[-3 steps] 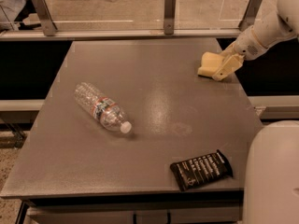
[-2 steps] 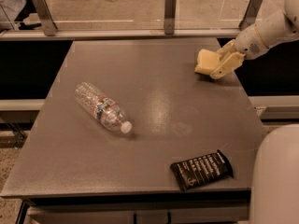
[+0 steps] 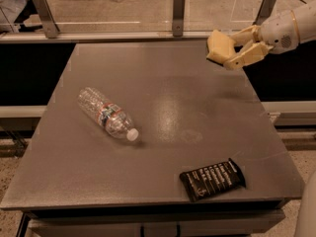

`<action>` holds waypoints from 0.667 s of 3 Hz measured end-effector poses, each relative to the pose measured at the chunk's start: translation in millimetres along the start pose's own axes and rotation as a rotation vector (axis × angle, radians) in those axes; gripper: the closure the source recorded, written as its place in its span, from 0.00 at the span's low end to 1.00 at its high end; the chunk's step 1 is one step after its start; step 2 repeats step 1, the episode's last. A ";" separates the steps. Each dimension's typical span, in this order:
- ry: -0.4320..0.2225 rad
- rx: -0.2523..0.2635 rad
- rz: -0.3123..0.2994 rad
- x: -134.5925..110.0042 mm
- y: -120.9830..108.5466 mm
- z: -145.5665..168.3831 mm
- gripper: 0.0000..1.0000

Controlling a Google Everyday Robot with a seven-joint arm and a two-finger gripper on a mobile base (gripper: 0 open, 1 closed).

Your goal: Pick sponge

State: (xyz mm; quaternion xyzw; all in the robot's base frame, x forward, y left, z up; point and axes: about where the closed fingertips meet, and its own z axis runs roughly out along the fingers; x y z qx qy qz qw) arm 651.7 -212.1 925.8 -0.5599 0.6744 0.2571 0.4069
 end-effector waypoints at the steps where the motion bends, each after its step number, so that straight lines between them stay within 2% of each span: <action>1: 0.000 0.000 0.000 0.0 0.0 0.0 1.00; 2: 0.000 0.000 0.000 0.0 0.0 0.0 1.00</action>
Offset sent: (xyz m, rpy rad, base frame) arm 0.0000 0.0000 0.0000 0.0000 0.0000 0.0000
